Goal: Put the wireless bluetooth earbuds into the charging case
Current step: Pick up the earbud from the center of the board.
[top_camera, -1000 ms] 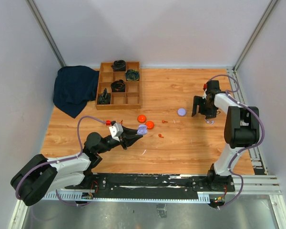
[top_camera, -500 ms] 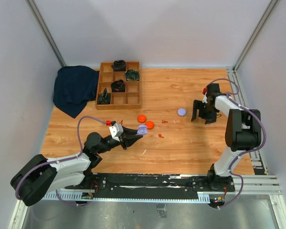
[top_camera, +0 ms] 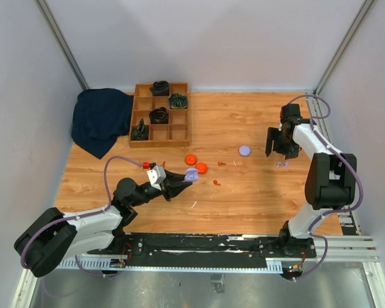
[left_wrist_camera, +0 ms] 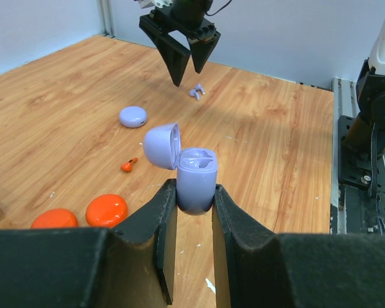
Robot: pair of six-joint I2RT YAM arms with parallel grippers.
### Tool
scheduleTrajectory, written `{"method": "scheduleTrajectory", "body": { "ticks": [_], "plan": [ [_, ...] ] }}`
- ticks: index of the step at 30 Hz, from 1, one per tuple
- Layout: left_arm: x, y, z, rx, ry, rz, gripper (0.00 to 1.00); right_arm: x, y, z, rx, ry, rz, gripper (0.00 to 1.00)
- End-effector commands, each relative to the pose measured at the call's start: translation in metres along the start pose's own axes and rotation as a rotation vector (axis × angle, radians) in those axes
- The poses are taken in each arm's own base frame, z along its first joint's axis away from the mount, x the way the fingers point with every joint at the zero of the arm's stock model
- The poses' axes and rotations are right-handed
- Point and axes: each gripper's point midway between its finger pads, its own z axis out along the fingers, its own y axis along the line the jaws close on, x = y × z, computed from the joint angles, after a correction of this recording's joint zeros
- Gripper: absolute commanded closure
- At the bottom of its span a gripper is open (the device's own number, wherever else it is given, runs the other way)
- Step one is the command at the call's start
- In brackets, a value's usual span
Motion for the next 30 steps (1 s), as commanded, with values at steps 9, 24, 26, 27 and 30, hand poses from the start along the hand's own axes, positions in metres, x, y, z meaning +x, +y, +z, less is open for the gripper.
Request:
{"method": "scheduleTrajectory", "body": {
  "ticks": [9,24,26,27,30],
  "plan": [
    [-0.007,0.001,0.000,0.001,-0.023,0.030,1.00,-0.001,-0.007,0.022,0.114,0.060,0.161,0.42],
    [-0.007,0.001,0.000,0.004,-0.024,0.028,1.00,0.012,-0.018,0.039,0.130,0.084,0.251,0.47],
    [-0.007,0.001,0.000,0.004,-0.024,0.028,1.00,0.009,-0.015,0.040,0.111,0.068,0.240,0.47],
    [-0.006,0.001,0.000,0.003,-0.022,0.027,1.00,0.008,-0.015,0.040,0.107,0.060,0.234,0.47],
    [-0.006,0.001,0.000,0.004,-0.021,0.027,1.00,0.004,-0.017,0.038,0.114,0.048,0.210,0.46]
  ]
}}
